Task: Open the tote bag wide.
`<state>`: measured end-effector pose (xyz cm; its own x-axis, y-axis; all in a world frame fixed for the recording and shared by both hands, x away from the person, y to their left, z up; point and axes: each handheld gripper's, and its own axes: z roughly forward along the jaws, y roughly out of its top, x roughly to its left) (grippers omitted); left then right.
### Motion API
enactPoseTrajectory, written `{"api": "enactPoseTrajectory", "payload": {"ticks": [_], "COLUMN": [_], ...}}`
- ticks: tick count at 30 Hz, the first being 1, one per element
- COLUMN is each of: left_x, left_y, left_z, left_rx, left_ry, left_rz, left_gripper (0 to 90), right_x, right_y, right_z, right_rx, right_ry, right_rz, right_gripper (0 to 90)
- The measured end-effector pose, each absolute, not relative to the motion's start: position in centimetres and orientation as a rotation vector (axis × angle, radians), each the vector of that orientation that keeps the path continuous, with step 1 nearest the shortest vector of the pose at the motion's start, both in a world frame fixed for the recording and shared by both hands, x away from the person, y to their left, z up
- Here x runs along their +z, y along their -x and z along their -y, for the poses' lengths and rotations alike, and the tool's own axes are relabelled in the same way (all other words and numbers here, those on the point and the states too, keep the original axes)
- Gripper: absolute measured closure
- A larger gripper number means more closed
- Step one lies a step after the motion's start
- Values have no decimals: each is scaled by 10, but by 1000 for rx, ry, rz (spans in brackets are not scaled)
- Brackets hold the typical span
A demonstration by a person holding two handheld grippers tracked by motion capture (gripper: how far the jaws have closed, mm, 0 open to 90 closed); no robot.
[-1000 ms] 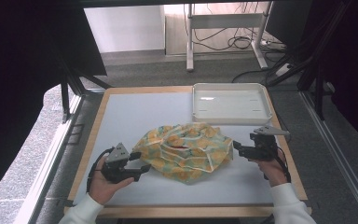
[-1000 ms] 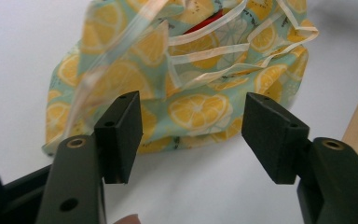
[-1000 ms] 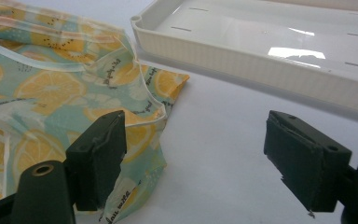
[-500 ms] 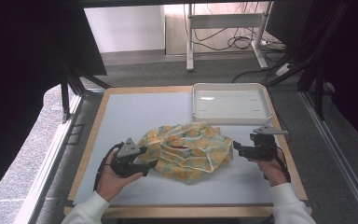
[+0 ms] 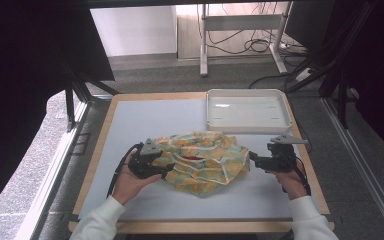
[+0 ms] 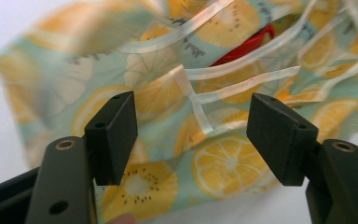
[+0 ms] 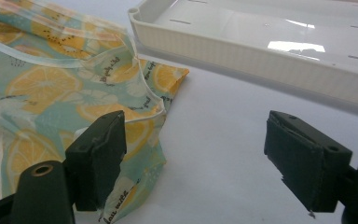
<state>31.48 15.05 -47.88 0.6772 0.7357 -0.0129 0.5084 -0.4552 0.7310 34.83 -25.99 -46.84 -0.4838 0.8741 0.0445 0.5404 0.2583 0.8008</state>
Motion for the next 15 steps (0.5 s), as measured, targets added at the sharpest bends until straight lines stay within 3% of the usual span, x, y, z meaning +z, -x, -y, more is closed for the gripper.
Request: {"api": "enactPoseTrajectory", "payload": {"ticks": [8,15], "left_x": [-485,-478], "left_y": [-328,-331], "left_z": [-146,-146], "left_rx": [435,465], "left_ry": [-2162,-2153], "left_rz": [-973,-913], "left_gripper": [461,386], "right_x": [-469,-469], "right_y": [-348,-348], "right_z": [256,257], "right_rx": [1083,1082], "right_ry": [-1272,-1280], "right_rz": [-2137,-2134], "right_gripper": [209,209]}}
